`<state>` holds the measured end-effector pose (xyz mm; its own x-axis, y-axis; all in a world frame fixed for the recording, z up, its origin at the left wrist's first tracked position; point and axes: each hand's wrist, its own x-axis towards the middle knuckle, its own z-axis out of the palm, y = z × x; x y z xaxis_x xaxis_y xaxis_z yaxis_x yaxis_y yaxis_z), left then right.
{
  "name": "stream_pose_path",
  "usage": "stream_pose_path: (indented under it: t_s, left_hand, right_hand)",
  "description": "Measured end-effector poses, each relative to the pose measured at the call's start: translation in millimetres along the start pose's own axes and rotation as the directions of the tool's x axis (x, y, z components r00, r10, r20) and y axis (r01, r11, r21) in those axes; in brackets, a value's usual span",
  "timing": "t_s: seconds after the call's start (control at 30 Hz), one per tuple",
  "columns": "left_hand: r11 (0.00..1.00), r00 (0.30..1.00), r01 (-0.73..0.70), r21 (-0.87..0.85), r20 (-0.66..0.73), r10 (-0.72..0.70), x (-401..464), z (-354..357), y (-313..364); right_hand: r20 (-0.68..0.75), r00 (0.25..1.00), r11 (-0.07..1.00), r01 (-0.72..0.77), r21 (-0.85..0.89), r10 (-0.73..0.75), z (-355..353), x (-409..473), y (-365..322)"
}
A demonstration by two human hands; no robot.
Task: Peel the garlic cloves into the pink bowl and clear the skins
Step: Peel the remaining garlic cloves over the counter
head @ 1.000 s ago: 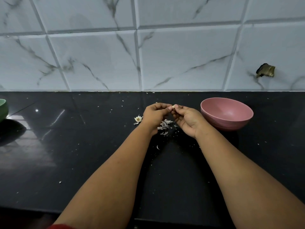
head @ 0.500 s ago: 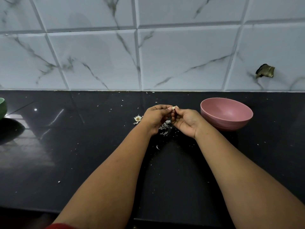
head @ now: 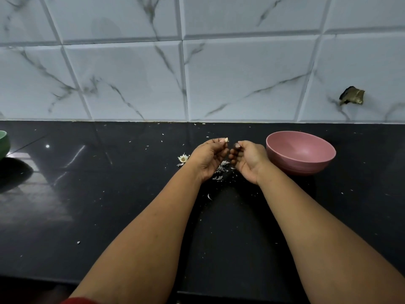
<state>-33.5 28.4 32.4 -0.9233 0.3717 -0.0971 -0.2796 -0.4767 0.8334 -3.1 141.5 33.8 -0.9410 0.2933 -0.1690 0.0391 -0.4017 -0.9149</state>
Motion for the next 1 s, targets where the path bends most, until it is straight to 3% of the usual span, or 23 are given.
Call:
stream_pose_path:
  t_s: [0.03,0.1,0.2,0.3,0.47,0.6,0.73,0.8,0.87,1.0]
  left_hand:
    - [1.000,1.000,-0.008,-0.003,-0.011,0.008,0.0,-0.1,0.3]
    - [1.000,0.999,-0.031,0.000,-0.023,0.031,0.3,-1.1,1.8]
    - [0.998,0.997,-0.062,0.013,-0.034,0.062,0.4,-1.9,2.5]
    - [0.995,0.993,-0.095,0.022,-0.068,0.096,0.7,-3.4,2.1]
    - [0.990,0.984,-0.133,0.046,-0.110,0.138,2.3,-5.7,2.0]
    - [0.986,0.979,-0.147,0.077,-0.131,0.156,1.1,-5.1,1.0]
    - [0.976,0.968,-0.178,0.127,-0.154,0.197,0.5,-4.3,-0.3]
    - [0.971,0.965,-0.184,0.151,-0.159,0.207,0.1,-4.0,-0.8]
    - [0.962,0.964,-0.193,0.192,-0.148,0.223,-1.2,-3.6,-1.6]
    - [0.901,0.951,-0.227,0.370,-0.115,0.287,-1.2,-3.8,-5.3]
  right_hand:
    - [-0.043,0.995,0.985,0.082,-0.153,-0.089,0.1,1.1,1.8]
    - [-0.055,0.960,0.854,0.217,-0.473,-0.275,-0.1,3.5,4.1]
    - [-0.017,0.913,0.693,0.296,-0.658,-0.407,-3.6,6.3,8.6]
    - [0.016,0.900,0.671,0.338,-0.660,-0.437,-9.5,7.4,11.8]
    - [-0.028,0.910,0.764,0.331,-0.554,-0.414,-11.9,2.9,6.5]
    - [-0.060,0.871,0.732,0.371,-0.572,-0.488,-6.3,-1.9,2.7]
    - [-0.057,0.902,0.774,0.333,-0.539,-0.427,-0.5,-3.7,5.0]
    - [-0.083,0.925,0.845,0.299,-0.444,-0.371,0.8,-1.8,5.4]
    - [-0.055,0.948,0.913,0.285,-0.292,-0.314,1.7,-1.4,5.5]
    - [-0.003,0.931,0.892,0.348,-0.288,-0.364,-1.0,0.6,9.8]
